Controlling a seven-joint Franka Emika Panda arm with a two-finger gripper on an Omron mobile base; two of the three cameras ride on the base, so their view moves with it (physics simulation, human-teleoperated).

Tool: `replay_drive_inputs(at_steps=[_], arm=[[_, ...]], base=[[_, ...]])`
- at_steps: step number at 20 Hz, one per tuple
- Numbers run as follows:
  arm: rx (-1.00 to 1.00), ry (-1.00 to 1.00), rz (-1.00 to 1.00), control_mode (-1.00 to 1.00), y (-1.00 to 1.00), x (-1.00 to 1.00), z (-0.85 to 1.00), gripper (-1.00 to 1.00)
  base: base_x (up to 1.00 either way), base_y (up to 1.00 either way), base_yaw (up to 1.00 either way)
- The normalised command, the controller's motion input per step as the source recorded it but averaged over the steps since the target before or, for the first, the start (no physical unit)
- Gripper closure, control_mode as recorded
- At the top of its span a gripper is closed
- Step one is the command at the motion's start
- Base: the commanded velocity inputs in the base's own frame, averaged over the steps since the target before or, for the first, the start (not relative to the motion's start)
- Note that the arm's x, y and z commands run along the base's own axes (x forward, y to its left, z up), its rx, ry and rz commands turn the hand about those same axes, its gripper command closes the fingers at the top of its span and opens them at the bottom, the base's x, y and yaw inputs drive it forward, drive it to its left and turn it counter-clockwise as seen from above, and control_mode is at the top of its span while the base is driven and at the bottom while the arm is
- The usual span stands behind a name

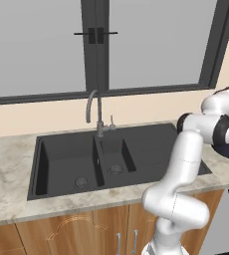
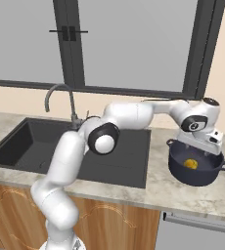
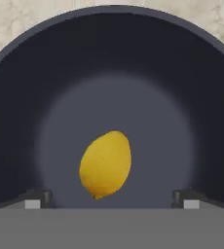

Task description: Dump the lemon from the pot into the sink. Then turn on the water and wash the lemon. Then turn off the water and put the lemon back in the pot.

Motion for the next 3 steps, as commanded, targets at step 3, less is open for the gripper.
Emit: replay_drive_inputs(at_steps=[3], arm=[[-0.16, -0.27, 0.12, -1.0, 0.56, -1.0, 0.06, -1.0]], base=[[0.0, 0.0, 0.0]])
